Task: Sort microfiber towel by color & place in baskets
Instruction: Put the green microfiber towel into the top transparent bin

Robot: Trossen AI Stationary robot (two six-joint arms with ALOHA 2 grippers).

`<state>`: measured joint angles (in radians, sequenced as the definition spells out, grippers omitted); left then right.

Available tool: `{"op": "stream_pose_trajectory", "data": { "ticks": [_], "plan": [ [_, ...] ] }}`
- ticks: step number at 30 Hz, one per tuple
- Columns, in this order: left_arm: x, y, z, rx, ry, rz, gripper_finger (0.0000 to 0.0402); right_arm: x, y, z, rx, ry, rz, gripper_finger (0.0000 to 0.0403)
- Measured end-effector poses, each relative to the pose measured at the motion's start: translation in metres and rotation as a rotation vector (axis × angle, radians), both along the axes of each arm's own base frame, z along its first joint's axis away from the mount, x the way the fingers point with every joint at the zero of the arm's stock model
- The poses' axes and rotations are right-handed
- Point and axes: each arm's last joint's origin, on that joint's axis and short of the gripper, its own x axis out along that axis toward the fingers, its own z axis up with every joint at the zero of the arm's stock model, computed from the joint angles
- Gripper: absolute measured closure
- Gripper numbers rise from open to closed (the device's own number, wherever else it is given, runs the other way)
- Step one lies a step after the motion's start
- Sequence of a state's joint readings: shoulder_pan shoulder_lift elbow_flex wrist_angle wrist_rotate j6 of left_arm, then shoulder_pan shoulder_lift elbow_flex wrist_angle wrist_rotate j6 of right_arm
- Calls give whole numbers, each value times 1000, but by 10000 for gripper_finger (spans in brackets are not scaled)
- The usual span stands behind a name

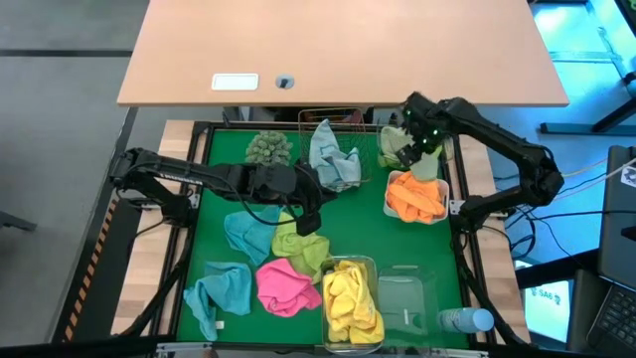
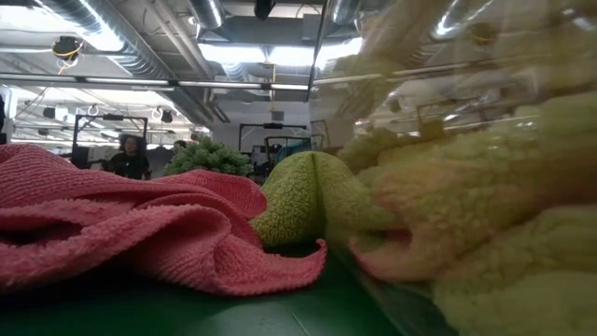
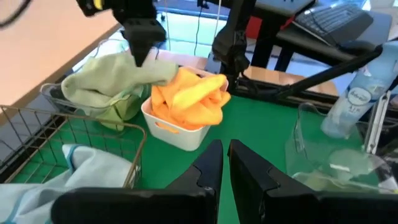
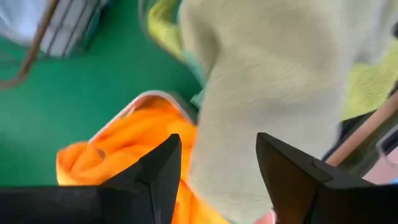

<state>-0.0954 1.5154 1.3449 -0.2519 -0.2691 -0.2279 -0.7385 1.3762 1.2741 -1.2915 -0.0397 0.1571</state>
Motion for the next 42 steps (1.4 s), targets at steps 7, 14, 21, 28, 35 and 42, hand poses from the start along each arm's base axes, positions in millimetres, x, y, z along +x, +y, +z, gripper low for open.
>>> {"op": "stream_pose_trajectory", "data": {
  "ticks": [7, 14, 21, 28, 35, 42],
  "plan": [
    [-1, -4, -1, -4, 9, -11, 376, 16, 27, -18, -55, 121, 22, 199],
    [-1, -6, -1, -5, 9, -17, 376, 23, 47, -29, -154, 218, -14, 199],
    [-1, -9, -1, -5, 9, -27, 376, 18, 53, -56, -135, 279, -10, 199],
    [-1, -10, -1, -4, 8, -30, 376, 16, 51, -57, -217, 329, -3, 267],
    [-1, -10, -1, -4, 8, -30, 376, 18, 50, -57, -239, 332, 67, 393],
    [-1, -10, -1, -4, 8, -29, 376, 14, 32, -45, -271, 310, -4, 381]
  ]
}}
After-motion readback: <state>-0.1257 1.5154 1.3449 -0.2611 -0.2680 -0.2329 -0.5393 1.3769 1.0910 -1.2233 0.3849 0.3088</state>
